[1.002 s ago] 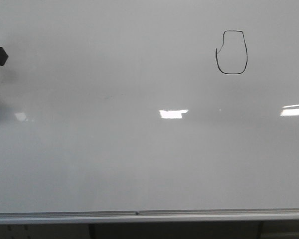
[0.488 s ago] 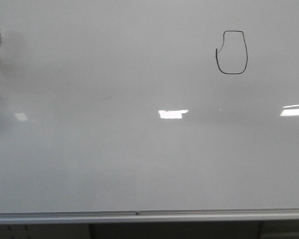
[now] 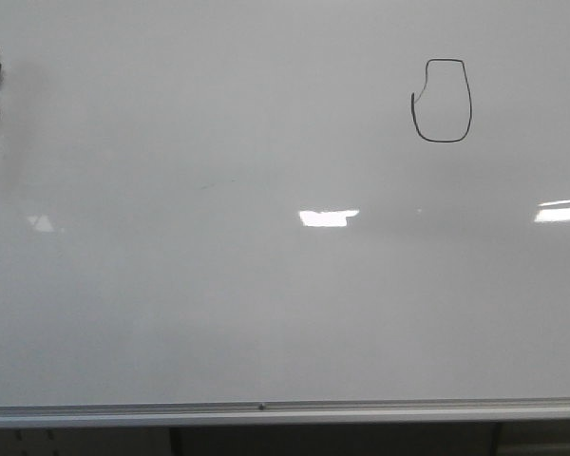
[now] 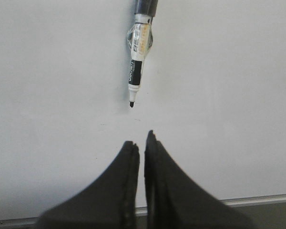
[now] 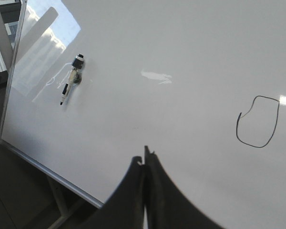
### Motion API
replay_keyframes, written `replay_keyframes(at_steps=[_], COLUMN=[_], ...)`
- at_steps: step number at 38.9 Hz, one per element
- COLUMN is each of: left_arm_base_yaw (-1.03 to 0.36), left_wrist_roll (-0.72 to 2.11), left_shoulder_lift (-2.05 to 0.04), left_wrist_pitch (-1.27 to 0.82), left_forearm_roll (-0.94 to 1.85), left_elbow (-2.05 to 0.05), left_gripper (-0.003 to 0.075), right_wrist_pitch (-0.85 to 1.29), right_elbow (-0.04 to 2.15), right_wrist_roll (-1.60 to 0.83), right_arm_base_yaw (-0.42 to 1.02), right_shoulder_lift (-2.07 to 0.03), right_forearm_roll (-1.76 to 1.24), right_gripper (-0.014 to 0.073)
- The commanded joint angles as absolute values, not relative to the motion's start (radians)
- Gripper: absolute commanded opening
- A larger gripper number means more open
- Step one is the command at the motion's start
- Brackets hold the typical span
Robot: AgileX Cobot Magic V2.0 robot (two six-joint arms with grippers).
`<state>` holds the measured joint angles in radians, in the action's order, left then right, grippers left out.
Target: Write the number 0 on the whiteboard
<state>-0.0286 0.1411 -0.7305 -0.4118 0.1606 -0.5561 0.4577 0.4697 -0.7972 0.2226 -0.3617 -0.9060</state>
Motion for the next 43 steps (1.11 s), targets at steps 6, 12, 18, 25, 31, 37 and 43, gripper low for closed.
replay_keyframes(at_steps=[6, 12, 18, 25, 31, 37, 43], left_arm_base_yaw=[-0.033, -0.033, -0.033, -0.033, -0.033, -0.033, -0.031], left_wrist_roll=[0.142, 0.142, 0.142, 0.142, 0.142, 0.142, 0.138], left_shoulder_lift=[-0.473, -0.378, -0.364, -0.364, -0.364, -0.364, -0.297], left_wrist_pitch=[-0.317, -0.318, -0.314, -0.314, -0.314, -0.304, -0.223], left_forearm_roll=[0.175, 0.175, 0.175, 0.175, 0.175, 0.168, 0.134], left_elbow=[-0.478, -0.469, -0.469, -0.469, -0.469, -0.469, -0.398], left_gripper=[-0.002, -0.002, -0.002, -0.002, -0.002, -0.002, -0.002], right_wrist_pitch=[0.416, 0.416, 0.416, 0.416, 0.416, 0.416, 0.416], right_elbow=[0.495, 0.495, 0.495, 0.495, 0.495, 0.495, 0.495], right_wrist_roll=[-0.806, -0.806, -0.806, -0.806, -0.806, -0.806, -0.806], right_arm_base_yaw=[0.221, 0.221, 0.221, 0.221, 0.221, 0.221, 0.221], right_shoulder_lift=[-0.366, -0.366, -0.366, -0.366, -0.366, -0.366, -0.366], right_forearm_roll=[-0.934, -0.934, -0.934, -0.934, -0.934, -0.934, -0.934], right_gripper=[-0.0069, -0.0069, -0.0069, -0.0069, -0.0069, -0.0069, -0.0069])
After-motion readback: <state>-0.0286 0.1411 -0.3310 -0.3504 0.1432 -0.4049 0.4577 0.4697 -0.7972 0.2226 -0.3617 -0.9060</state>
